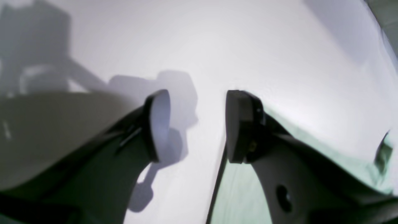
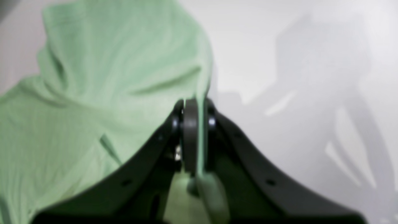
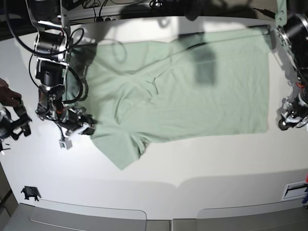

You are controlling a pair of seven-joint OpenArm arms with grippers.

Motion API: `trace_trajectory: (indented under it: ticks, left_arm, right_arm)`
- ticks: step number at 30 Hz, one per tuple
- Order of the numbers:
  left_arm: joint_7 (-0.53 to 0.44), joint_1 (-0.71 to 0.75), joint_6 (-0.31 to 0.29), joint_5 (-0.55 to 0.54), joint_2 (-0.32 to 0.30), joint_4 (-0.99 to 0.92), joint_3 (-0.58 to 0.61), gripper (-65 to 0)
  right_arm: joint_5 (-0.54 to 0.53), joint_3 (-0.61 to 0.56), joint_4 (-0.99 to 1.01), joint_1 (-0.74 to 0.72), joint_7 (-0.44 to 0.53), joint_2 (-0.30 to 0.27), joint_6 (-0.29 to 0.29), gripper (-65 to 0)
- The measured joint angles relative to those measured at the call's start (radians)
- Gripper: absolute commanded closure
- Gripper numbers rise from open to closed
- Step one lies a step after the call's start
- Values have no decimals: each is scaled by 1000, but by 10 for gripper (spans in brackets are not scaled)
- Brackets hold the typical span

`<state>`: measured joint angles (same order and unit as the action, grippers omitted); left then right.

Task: Fold the T-shirt properly
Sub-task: 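Grasp the opposite edge with both grippers and fold it over onto the held edge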

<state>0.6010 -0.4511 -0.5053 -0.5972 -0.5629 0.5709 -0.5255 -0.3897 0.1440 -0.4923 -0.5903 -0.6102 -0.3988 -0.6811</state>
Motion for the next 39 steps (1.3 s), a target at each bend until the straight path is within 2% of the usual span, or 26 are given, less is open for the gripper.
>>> trace_trajectory:
  ticks: [5,13,14,16,19,21,22,25,28,31,36,39]
  left_arm:
    - [-37,-62,-72,-13,14,-183,-2,-267]
    - [-5,-63,-87,-26,112,-184,-4,-254]
    - [2,-64,-99,-21,111,-184,-4,-204]
    - [2,-65,-102,-5,104,-184,-3,-4]
    - [-6,-64,-101,-35,90,-184,-3,0]
    - [6,-62,-115,-77,73,-184,-3,0]
    - [36,-59,-149,-99,66,-183,-2,0]
    - [177,-48,-169,-183,47,-140,-2,0]
    - [314,-27,-178,-341,40,-53,0,0]
    - [375,47,-185,-489,34,76,2,0]
    - [473,222,-181,-537,31,320,2,0]
    - [473,314,-184,-560,33,454,3,0]
  right_arm:
    - [0,0,0,0,-2,3,1,0]
    - [0,0,0,0,-3,6,0,0]
    - [0,0,0,0,-3,6,0,0]
    - [0,0,0,0,-3,5,0,0]
    - [-4,0,0,0,-11,6,0,0]
    - [-66,0,-8,2,-53,3,3,0]
    - [-105,0,-17,6,-72,-1,-4,0]
    - [-198,-2,-81,16,-130,-18,-4,0]
    - [-289,-3,-184,27,-227,-37,-5,0]
    - [-376,0,-313,101,-275,-58,-6,0]
    - [-483,75,-533,283,-418,-77,-2,0]
    - [-584,163,-655,357,-518,-78,-7,0]
